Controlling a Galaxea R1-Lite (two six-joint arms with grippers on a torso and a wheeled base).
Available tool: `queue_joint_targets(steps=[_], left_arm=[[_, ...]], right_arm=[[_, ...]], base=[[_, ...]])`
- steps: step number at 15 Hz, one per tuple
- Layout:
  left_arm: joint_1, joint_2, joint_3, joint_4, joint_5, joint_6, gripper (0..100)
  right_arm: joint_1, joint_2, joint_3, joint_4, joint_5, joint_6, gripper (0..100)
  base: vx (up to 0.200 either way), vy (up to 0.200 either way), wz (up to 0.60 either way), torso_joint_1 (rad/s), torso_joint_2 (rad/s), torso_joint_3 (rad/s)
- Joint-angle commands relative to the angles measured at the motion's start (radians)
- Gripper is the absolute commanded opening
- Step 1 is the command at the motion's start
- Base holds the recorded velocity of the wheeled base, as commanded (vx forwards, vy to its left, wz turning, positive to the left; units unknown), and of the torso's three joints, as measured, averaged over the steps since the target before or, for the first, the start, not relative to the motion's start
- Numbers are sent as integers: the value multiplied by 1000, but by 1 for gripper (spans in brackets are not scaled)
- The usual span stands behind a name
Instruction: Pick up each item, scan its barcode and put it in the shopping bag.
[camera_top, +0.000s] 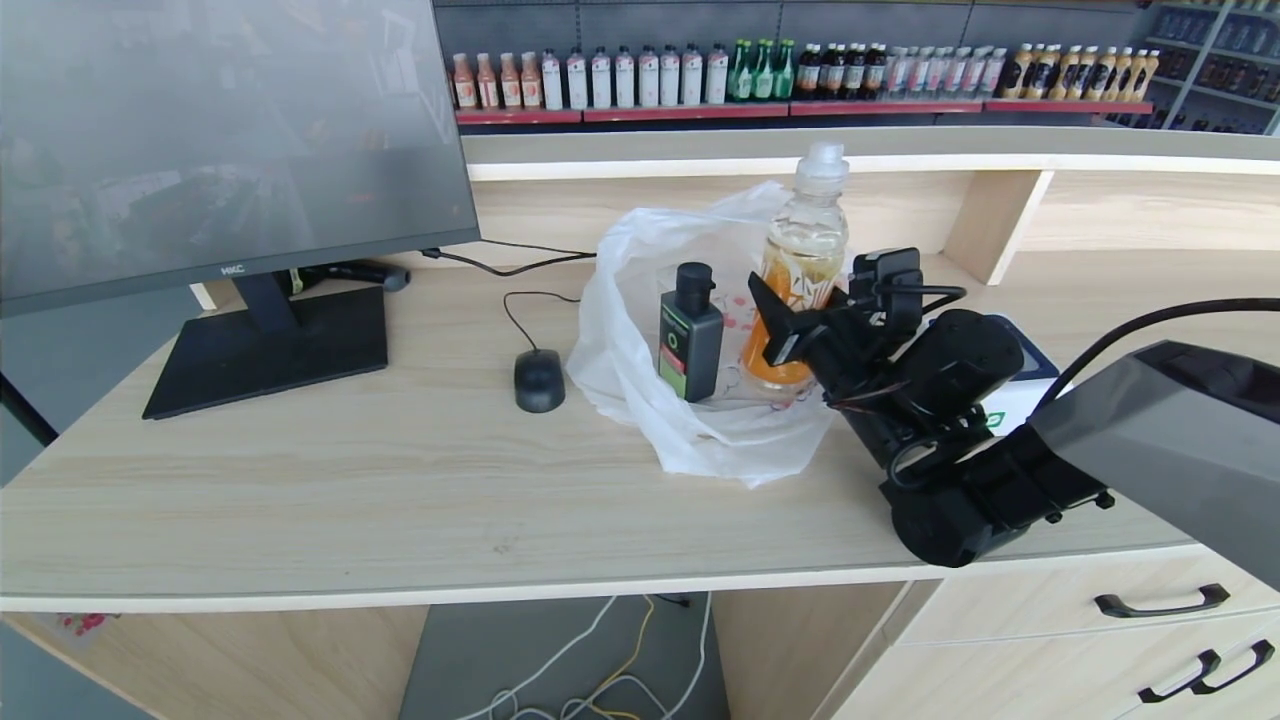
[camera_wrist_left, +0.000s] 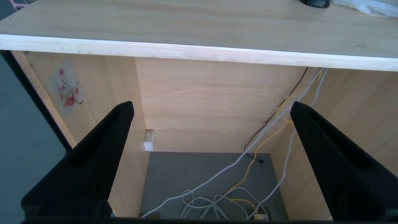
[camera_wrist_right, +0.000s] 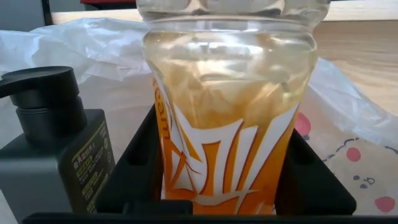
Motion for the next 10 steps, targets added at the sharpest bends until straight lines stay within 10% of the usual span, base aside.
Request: queue_joint_targets(steps=[1,7,8,10], left_arm=[[1,0,0,0,0,0,100],[1,0,0,0,0,0,100],[-1,0,0,0,0,0,100],[-1,0,0,0,0,0,100]], right_arm=[[1,6,0,-1,0,-3,0],[14,9,0,-1,-1,-2,0],[14,9,0,-1,0,1,100],[14,3,0,-1,-1,1,100]], base=[[0,0,0,0,0,0],[0,0,0,0,0,0],[0,0,0,0,0,0],[0,0,0,0,0,0]])
